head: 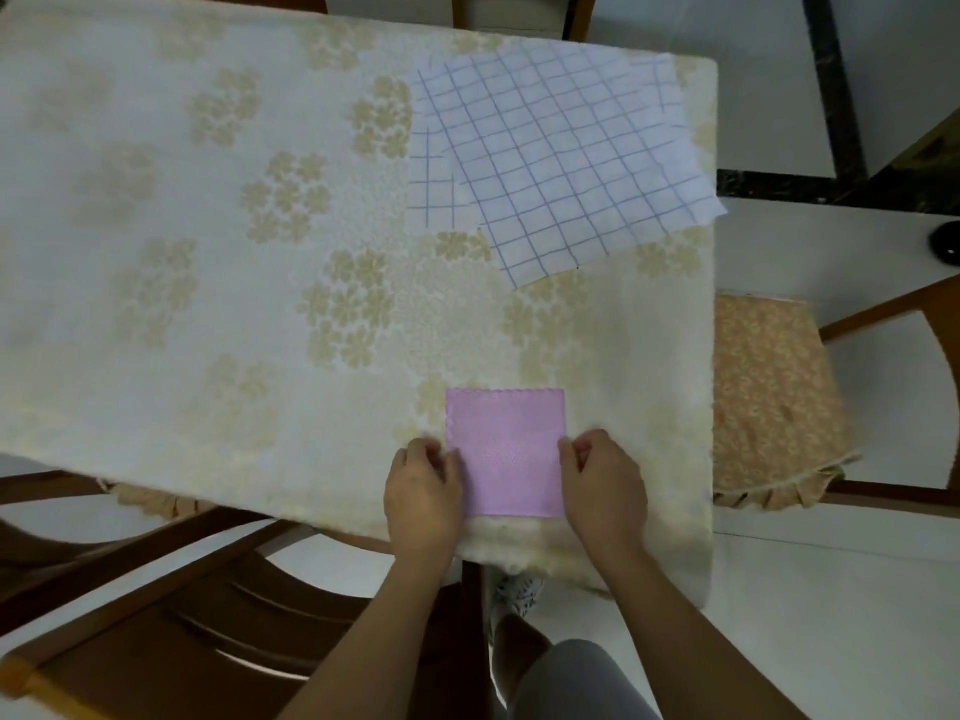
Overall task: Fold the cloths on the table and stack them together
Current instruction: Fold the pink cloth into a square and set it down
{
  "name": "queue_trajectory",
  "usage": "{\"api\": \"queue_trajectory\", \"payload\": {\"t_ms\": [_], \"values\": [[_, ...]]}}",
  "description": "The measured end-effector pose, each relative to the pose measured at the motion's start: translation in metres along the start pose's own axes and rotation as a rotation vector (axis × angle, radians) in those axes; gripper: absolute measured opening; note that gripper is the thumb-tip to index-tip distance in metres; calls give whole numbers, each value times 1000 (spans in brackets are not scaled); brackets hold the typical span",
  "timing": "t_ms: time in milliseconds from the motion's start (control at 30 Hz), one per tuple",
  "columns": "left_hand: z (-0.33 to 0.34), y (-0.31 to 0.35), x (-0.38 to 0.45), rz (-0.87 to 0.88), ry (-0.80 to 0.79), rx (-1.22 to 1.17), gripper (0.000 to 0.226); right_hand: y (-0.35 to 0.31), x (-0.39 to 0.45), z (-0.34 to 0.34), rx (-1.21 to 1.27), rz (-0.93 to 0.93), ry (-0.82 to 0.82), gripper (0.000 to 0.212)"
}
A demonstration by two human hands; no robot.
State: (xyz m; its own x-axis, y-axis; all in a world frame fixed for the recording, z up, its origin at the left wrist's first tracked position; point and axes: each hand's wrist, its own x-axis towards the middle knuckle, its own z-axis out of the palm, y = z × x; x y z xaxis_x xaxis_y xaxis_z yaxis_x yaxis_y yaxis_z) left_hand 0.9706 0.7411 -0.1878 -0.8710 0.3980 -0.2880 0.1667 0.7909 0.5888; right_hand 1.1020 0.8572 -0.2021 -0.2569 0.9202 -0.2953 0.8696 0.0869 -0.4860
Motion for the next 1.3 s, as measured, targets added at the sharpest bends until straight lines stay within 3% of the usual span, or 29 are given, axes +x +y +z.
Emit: {"api": "queue_trajectory", "payload": {"t_ms": [300,567,700,800,900,1300], "values": [[11,13,3,-157,-22,-58,20,-17,7,-1,77,195,-76,26],[15,25,1,-131,-11,64,19,-19,14,-4,135,172,-152,18],[14,30,0,-108,-41,-25,14,-20,13,-5,177,142,-156,17],[12,33,4,-206,-67,-160,24,-19,12,-6,240,165,-183,16],[12,31,11,-277,-85,-260,19,-17,14,-5,297,172,-202,15],[5,30,13,-72,-226,-328,20,-29,19,-19,351,-16,-161,25]]}}
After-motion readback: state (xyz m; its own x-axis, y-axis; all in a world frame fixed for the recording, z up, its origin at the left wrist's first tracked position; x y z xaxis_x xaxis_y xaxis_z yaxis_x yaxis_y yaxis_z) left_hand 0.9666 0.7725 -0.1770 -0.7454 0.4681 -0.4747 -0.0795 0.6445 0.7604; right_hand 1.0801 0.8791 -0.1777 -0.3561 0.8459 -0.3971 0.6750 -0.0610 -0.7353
